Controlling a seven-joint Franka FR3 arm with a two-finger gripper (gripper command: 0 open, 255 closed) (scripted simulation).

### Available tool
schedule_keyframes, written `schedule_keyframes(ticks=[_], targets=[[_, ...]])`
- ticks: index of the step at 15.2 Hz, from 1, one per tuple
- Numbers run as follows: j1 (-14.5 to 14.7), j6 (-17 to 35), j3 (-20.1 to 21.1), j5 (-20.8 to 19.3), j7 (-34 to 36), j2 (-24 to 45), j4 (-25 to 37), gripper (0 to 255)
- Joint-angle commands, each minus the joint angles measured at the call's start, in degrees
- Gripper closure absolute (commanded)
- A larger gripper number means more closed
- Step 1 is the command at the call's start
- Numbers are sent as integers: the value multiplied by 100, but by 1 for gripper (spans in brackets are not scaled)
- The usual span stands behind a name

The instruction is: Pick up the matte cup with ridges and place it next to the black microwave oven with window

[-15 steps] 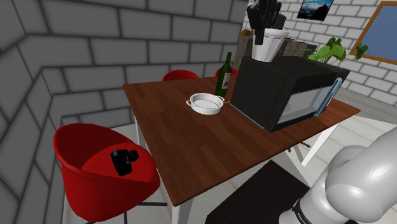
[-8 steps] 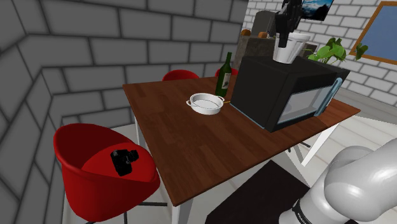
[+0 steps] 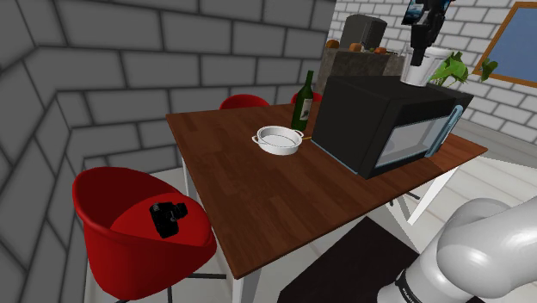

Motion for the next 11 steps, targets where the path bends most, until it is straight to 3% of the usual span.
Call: schedule_keyframes(ticks=[1, 5, 11], targets=[[-49, 89, -233, -163, -307, -154, -169, 255], [-140, 196, -702, -482, -915, -270, -220, 255], [-145, 614, -724, -486, -761, -597, -981, 255]])
